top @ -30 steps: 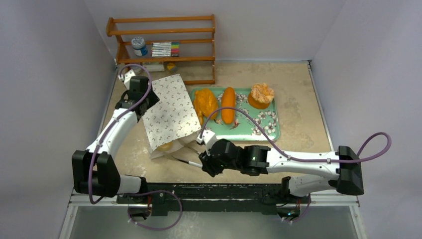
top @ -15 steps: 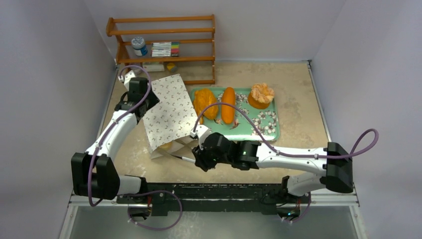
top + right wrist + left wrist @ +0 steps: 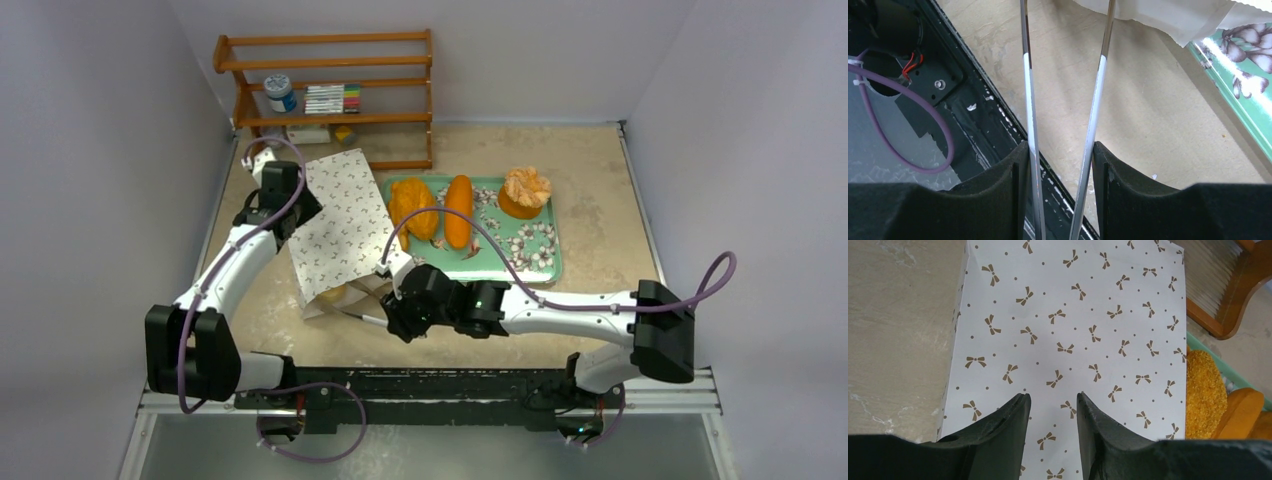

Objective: Take the fake bread out of the paper bag

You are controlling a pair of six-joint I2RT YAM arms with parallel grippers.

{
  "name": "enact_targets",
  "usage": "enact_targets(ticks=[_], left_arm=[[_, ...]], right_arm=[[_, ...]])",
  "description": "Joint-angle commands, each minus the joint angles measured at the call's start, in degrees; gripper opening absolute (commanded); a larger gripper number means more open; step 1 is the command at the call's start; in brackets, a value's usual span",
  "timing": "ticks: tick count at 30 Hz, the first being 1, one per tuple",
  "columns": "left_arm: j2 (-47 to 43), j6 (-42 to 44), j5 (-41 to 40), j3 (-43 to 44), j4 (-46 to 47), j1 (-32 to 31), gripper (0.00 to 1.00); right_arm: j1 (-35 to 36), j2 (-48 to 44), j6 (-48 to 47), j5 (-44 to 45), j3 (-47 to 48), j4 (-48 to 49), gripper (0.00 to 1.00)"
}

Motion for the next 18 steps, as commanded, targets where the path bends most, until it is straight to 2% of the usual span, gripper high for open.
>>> enact_targets(ticks=[1,13,17,18], left_arm=[[-1.1,0.4,0.9,-1.1,3.0,0.3,0.39],[-1.2,0.1,2.4,-4.0,4.4,0.3,0.38],[-1.3,-0.1,2.4,-4.5,4.5,0.3,0.37],[-1.3,-0.1,2.3,-4.6,4.6,0.3,0.37]], right_arm=[[-0.7,0.8,0.3,-0.7,3.2,5.4,0.28],[-1.9,4.4,1.7,-0.6,4.1,8.5,0.28],[-2.1,4.2,2.4,-0.1,4.1,8.6,0.21],[-2.2,4.1,2.6,0.1,4.1,8.5,0.09]])
